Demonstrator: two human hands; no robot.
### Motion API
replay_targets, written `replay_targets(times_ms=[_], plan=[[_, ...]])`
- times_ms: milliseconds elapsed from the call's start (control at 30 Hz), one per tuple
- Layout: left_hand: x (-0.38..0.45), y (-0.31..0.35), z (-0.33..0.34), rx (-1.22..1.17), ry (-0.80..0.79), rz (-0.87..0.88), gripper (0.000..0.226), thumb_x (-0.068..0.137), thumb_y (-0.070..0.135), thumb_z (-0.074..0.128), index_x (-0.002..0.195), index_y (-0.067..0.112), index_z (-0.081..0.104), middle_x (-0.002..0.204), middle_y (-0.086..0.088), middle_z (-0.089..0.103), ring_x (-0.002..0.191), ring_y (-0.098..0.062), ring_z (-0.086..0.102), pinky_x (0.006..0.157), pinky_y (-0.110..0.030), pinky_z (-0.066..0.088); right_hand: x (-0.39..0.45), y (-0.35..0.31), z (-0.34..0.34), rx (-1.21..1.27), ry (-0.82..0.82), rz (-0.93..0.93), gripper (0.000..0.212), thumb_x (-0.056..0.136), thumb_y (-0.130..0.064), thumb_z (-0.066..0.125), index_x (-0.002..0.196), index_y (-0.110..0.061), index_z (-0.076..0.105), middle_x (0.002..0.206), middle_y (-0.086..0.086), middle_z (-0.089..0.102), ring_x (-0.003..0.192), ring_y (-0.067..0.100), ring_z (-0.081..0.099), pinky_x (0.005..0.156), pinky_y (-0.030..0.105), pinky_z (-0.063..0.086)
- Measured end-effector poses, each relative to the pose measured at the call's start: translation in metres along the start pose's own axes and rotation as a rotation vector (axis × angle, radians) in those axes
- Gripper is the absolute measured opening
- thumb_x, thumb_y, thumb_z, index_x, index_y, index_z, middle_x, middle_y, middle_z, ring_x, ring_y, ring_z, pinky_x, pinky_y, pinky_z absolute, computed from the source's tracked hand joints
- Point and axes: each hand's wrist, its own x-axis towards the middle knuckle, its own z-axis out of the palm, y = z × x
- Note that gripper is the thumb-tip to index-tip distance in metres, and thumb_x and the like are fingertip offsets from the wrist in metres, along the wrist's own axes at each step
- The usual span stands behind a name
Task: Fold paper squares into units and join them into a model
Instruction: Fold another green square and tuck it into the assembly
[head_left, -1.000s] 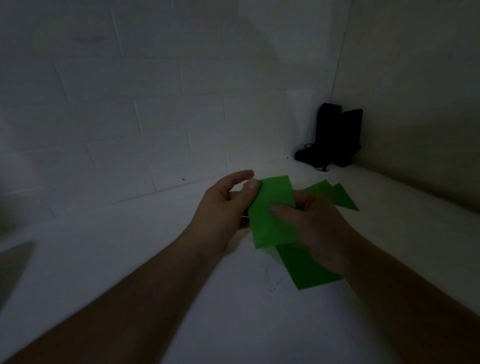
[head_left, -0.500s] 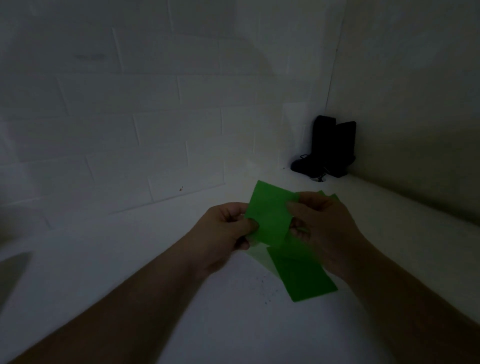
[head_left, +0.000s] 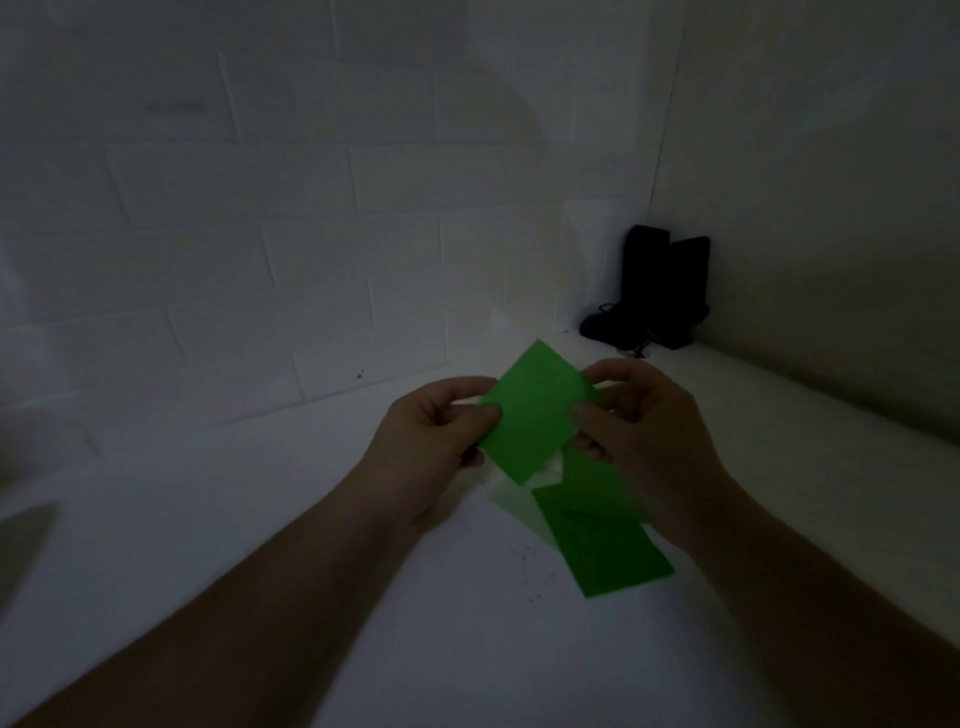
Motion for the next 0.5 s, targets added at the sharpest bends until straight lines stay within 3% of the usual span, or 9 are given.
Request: replay_targets(times_ms=[67,167,267,333,400,500], plan=[[0.001,0.003,0.0,-0.088,0.068,0.004,0.024,0.097,0.003,0.063,0.119,0.014,0.067,0.097,-0.019,0.076,0.087,-0.026,0.076,0.076,-0.032,0.062,-0.002,0.001,-0.002,-0.05,-0.102,0.012,0.017,0.087,0.001,0.072,0.088,-0.014,0.063,0.071,0.009,0.07,0.061,0.018,0.069,0.059,0.029,0.055],[0.002,0.004,-0.006,-0.016,0.138,0.032,0.03,0.097,0.008,0.067,0.121,0.024,0.061,0.099,-0.022,0.071,0.083,-0.028,0.074,0.072,-0.04,0.062,-0.005,-0.001,-0.003,-0.11,-0.328,0.051,0.022,0.084,0.01,0.068,0.084,-0.013,0.066,0.079,0.013,0.073,0.079,0.033,0.073,0.077,0.044,0.06],[0.0,0.005,-0.012,0.202,0.142,0.112,0.043,0.092,0.016,0.075,0.125,0.037,0.056,0.094,-0.011,0.074,0.08,-0.021,0.075,0.07,-0.039,0.063,-0.003,-0.004,-0.005,0.042,-0.338,0.079,0.042,0.082,0.024,0.053,0.103,-0.011,0.061,0.088,0.014,0.074,0.079,0.035,0.07,0.076,0.048,0.057],[-0.004,0.008,-0.012,0.276,0.088,0.143,0.052,0.09,0.017,0.077,0.131,0.039,0.053,0.09,-0.004,0.077,0.081,-0.016,0.075,0.065,-0.031,0.061,-0.002,-0.004,-0.006,0.042,-0.328,0.033,0.06,0.086,0.024,0.053,0.12,-0.025,0.06,0.097,0.011,0.074,0.083,0.035,0.07,0.077,0.052,0.058],[-0.006,0.009,-0.009,0.289,0.016,0.139,0.059,0.088,0.015,0.079,0.135,0.041,0.053,0.089,-0.005,0.077,0.08,-0.017,0.075,0.063,-0.026,0.058,-0.005,-0.004,-0.008,-0.095,-0.403,-0.072,0.067,0.09,0.015,0.058,0.126,-0.041,0.06,0.102,0.004,0.072,0.088,0.027,0.073,0.074,0.042,0.061],[-0.007,0.009,-0.009,0.323,-0.067,0.151,0.065,0.084,0.015,0.082,0.136,0.045,0.056,0.093,-0.01,0.077,0.079,-0.022,0.075,0.064,-0.027,0.055,-0.01,-0.007,-0.003,-0.202,-0.561,-0.089,0.057,0.092,0.009,0.063,0.097,-0.046,0.076,0.097,-0.009,0.077,0.091,0.013,0.074,0.077,0.026,0.06]])
